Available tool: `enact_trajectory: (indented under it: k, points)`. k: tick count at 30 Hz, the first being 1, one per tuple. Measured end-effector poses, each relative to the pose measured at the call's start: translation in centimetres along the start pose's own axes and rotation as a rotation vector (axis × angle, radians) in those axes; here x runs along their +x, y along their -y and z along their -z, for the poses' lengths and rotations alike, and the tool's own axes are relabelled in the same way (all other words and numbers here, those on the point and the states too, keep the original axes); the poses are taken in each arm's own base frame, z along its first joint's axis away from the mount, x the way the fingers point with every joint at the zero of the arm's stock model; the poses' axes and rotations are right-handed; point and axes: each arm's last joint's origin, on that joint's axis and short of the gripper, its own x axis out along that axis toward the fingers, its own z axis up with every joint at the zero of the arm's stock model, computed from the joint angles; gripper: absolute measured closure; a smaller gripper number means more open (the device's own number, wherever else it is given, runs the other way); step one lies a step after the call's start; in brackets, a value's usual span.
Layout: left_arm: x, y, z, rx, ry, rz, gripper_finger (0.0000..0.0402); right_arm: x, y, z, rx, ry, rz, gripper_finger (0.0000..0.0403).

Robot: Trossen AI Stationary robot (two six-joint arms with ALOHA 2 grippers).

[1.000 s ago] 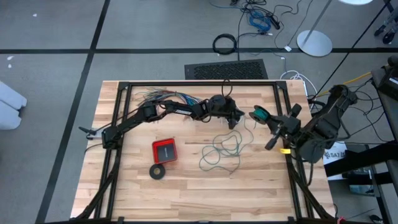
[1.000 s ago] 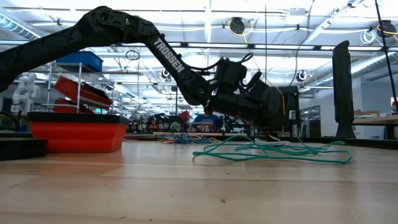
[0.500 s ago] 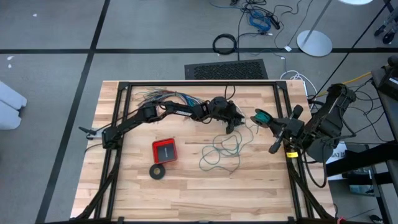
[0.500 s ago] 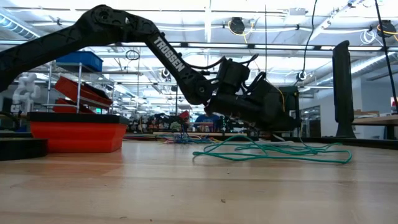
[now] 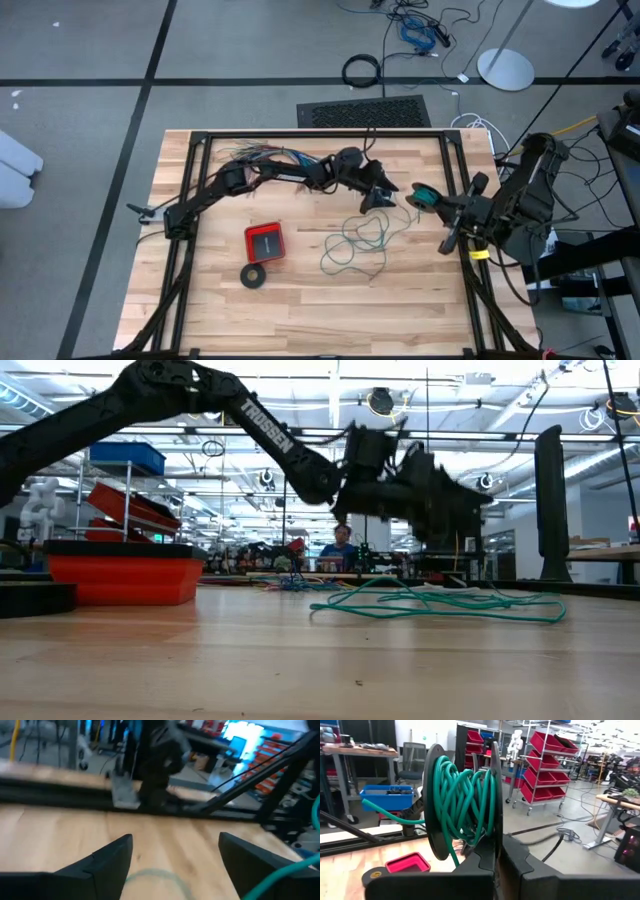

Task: Coil cords
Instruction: Coil the green wire onto the spool

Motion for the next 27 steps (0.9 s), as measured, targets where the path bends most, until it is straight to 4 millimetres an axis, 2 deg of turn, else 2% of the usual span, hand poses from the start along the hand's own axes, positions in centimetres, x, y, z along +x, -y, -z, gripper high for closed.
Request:
enact_trajectory:
  k: [5, 8, 10, 14, 19, 21, 27]
  points:
    - [0.2, 2.4, -3.0, 0.109, 0.044, 0.048, 0.0130, -0.1, 0.0, 0.0, -0.005, 0.002, -0.003, 0.0403]
    - [0.2, 3.3, -3.7, 0.159, 0.007, 0.034, 0.0138, -0.1, 0.0, 0.0, -0.013, 0.002, -0.002, 0.0403]
    - [0.0, 3.2, -3.1, 0.174, -0.085, -0.035, 0.0139, -0.1, -0.1, -0.1, -0.017, 0.004, -0.001, 0.0403]
    - [-0.8, 2.3, -0.5, 0.153, -0.329, -0.133, 0.0139, -0.1, -0.1, -0.5, -0.017, 0.008, -0.003, 0.0403]
    - [-1.6, 3.1, 1.8, 0.147, -0.564, -0.070, 0.0139, -0.4, -0.1, -0.8, -0.032, 0.011, -0.024, 0.0403]
    - [-2.0, 3.9, 1.8, 0.145, -0.627, -0.046, 0.0139, -0.6, -0.2, -0.8, -0.032, 0.012, -0.036, 0.0403]
    - [-3.6, 5.1, -0.3, 0.227, -0.732, -0.083, 0.0139, -1.2, -0.5, -0.7, -0.023, 0.013, -0.075, 0.0403]
